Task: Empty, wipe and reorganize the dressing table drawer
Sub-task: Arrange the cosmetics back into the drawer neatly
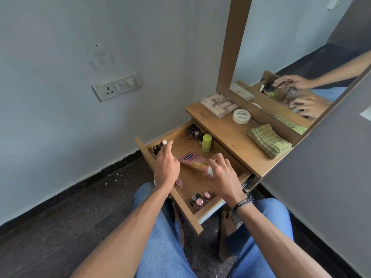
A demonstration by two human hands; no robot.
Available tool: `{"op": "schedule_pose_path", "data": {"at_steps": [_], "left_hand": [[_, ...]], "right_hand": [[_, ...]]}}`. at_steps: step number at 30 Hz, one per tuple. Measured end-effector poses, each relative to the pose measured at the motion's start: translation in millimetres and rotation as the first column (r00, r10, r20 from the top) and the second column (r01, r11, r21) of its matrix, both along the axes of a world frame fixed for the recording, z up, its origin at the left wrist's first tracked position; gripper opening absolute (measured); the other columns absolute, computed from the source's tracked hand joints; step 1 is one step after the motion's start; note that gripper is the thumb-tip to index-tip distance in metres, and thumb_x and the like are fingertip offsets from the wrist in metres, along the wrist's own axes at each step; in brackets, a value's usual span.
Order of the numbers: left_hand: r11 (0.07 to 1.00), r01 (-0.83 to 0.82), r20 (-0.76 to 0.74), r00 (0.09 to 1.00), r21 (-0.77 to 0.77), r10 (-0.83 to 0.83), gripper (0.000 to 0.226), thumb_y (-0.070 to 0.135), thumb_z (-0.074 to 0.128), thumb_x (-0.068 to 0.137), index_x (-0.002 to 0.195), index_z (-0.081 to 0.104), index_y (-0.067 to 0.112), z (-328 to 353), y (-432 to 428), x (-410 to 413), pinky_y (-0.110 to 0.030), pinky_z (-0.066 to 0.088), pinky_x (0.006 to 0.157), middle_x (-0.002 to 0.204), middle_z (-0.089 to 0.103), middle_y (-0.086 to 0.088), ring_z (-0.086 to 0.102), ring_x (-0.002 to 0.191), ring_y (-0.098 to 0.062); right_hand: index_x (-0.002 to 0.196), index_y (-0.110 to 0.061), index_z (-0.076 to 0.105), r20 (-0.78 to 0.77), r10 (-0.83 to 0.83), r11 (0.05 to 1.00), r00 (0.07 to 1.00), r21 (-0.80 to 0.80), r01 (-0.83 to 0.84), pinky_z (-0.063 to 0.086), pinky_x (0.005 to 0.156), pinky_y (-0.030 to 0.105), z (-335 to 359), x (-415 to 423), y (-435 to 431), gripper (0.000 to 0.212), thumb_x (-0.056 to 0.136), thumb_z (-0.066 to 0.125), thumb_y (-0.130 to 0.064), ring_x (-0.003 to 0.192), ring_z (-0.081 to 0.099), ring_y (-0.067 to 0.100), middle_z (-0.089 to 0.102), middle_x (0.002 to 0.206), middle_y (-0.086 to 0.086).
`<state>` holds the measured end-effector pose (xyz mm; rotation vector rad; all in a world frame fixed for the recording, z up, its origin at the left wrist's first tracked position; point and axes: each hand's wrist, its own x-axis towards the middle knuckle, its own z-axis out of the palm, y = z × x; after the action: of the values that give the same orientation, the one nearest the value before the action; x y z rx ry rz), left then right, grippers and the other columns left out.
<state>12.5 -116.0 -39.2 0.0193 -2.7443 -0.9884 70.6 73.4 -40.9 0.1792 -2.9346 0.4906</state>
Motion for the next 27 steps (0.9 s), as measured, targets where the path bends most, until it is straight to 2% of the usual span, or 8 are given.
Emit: {"op": "schedule_pose_path", "data": {"at_steps": [5, 10, 16, 22, 27], "left_hand": [[0.997, 0.016, 0.086, 0.996, -0.071, -0.010, 0.043, 0.006, 0.054, 0.096, 0.138, 0.055, 0.017, 0, -1, -2, -0.029, 0.048, 0.095, 0.135, 0.059, -0.001, 0.053, 0.126, -0.016], [0.960, 0.110, 0.176, 0.982, -0.259, -0.065, 0.039, 0.018, 0.054, 0.096, 0.135, 0.059, 0.020, -2, -1, -6, -0.025, 0.043, 0.082, 0.135, 0.060, 0.004, 0.052, 0.123, -0.015], [0.892, 0.207, 0.252, 0.962, -0.401, -0.110, 0.042, 0.024, 0.052, 0.094, 0.136, 0.059, 0.025, -5, 0, -8, -0.032, 0.048, 0.087, 0.135, 0.061, 0.008, 0.052, 0.120, -0.016], [0.863, 0.265, 0.290, 0.946, -0.430, -0.146, 0.045, 0.035, 0.057, 0.094, 0.139, 0.058, 0.030, -5, 2, -8, -0.034, 0.048, 0.091, 0.138, 0.059, 0.008, 0.052, 0.122, -0.016], [0.854, 0.282, 0.307, 0.939, -0.437, -0.153, 0.049, 0.037, 0.061, 0.093, 0.141, 0.056, 0.028, -5, 3, -8, -0.035, 0.045, 0.092, 0.141, 0.060, 0.006, 0.052, 0.126, -0.017]], "right_hand": [[0.140, -0.015, 0.053, 0.164, -0.001, 1.000, 0.986, -0.020, 0.004, 0.058, 0.082, 0.038, -10, -5, -9, 0.059, 0.086, 0.076, -0.022, 0.108, 0.050, 0.024, 0.044, 0.131, 0.005], [0.141, -0.021, 0.050, 0.247, 0.035, 0.997, 0.968, -0.075, -0.017, 0.056, 0.089, 0.039, -20, -10, -10, 0.064, 0.085, 0.079, -0.031, 0.116, 0.050, 0.025, 0.042, 0.132, 0.003], [0.141, -0.026, 0.050, 0.309, 0.090, 0.991, 0.947, -0.121, -0.055, 0.055, 0.089, 0.037, -24, -17, -5, 0.072, 0.079, 0.084, -0.039, 0.112, 0.056, 0.023, 0.048, 0.127, 0.000], [0.141, -0.028, 0.051, 0.340, 0.140, 0.981, 0.930, -0.177, -0.083, 0.052, 0.087, 0.035, -22, -19, -5, 0.069, 0.081, 0.081, -0.045, 0.106, 0.060, 0.021, 0.050, 0.121, -0.003], [0.139, -0.032, 0.052, 0.338, 0.159, 0.977, 0.928, -0.190, -0.098, 0.054, 0.086, 0.038, -23, -19, -6, 0.067, 0.081, 0.079, -0.051, 0.102, 0.062, 0.020, 0.050, 0.118, -0.005]]}}
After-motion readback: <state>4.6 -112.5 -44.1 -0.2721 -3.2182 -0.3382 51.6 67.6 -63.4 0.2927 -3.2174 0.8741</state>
